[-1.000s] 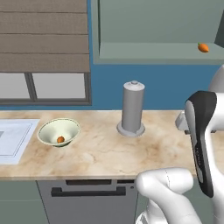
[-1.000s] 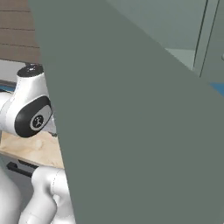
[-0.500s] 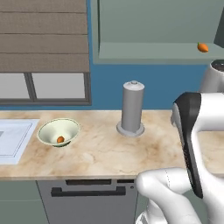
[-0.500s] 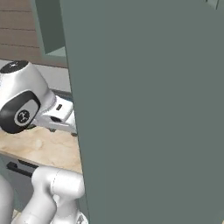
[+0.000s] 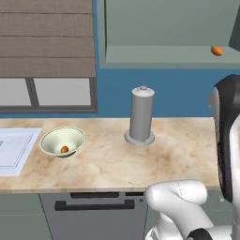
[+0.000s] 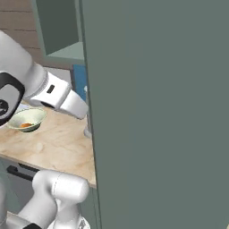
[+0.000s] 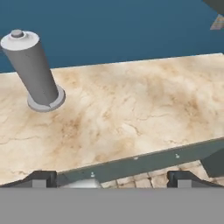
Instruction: Pick the carrots from the cabinet and place them in one bowl. Pick the garlic from the sink and place it in the other bowl.
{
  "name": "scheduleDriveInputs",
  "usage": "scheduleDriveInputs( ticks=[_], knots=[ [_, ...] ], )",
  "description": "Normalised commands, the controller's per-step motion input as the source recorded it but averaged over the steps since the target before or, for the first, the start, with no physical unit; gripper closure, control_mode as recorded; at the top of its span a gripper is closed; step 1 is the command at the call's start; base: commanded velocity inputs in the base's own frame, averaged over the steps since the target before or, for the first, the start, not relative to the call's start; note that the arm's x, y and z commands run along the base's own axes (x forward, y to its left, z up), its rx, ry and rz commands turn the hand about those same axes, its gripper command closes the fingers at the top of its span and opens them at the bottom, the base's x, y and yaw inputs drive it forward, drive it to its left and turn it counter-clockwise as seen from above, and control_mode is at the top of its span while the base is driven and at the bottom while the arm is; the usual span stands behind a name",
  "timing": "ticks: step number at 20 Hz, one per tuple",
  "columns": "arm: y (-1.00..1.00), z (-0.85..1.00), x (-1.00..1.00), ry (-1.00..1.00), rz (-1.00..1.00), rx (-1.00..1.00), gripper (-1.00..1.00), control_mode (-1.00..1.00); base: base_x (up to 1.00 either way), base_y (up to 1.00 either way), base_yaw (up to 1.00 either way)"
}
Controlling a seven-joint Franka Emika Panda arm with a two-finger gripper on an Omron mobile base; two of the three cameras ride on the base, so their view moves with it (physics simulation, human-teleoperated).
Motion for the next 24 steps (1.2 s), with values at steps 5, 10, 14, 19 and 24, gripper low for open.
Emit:
scheduleDriveInputs(
  ticks=[5, 10, 14, 19, 24],
  knots=[
    [-0.14, 0.78, 0.15, -0.34, -0.12, 0.0, -1.0, -1.0, 0.0, 0.0, 0.0],
    [-0.02, 0.35, 0.61, -0.33, -0.15, -0.01, -1.0, -1.0, 0.0, 0.0, 0.0],
    [0.0, -0.04, 0.96, -0.11, -0.09, -0.04, -1.0, -1.0, 0.0, 0.0, 0.0],
    [-0.37, 0.15, 0.35, -0.01, 0.0, 0.0, -1.0, -1.0, 0.0, 0.0, 0.0],
    [-0.37, 0.52, 0.23, 0.0, 0.11, 0.0, -1.0, -1.0, 0.0, 0.0, 0.0]
  ],
)
